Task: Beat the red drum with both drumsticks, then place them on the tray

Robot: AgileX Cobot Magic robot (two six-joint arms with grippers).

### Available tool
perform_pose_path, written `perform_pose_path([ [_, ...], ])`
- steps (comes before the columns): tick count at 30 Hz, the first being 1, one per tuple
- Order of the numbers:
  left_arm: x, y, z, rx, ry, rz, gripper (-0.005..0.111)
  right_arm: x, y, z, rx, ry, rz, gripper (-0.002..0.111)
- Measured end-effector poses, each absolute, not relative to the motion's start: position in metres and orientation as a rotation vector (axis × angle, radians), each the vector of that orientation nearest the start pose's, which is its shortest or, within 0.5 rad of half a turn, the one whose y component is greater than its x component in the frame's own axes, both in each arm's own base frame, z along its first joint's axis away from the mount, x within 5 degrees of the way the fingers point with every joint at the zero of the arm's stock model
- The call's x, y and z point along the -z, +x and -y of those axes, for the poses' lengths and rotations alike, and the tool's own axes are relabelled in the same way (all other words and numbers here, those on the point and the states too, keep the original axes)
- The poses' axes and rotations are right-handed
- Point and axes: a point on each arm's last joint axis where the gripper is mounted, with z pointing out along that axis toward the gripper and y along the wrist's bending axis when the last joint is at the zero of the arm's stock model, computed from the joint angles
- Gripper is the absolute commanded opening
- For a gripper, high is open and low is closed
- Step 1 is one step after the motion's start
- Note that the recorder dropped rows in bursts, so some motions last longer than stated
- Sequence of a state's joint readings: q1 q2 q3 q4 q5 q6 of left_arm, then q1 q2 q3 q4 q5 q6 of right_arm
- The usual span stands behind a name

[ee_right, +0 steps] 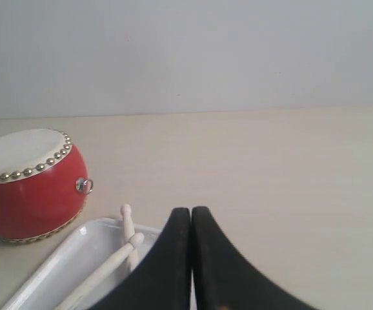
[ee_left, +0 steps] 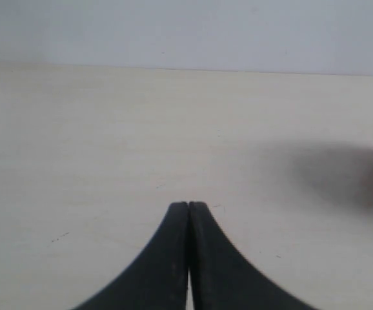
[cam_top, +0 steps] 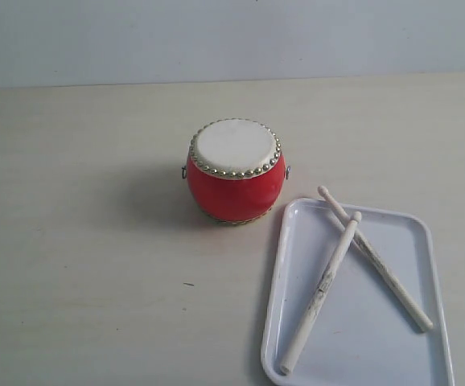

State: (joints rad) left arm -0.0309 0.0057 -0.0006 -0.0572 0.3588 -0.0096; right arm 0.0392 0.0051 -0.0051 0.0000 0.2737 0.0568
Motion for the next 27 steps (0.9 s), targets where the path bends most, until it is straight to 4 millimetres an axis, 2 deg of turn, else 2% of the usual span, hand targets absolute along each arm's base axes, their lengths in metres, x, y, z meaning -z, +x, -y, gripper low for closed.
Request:
perform_pose_path([
  [27,-0.1808,0.0534,0.0035,0.084,-0.016,-1.848,0.0,-0.1898,0.0551,-0.0015,-0.062,0.025,-1.757,0.0],
])
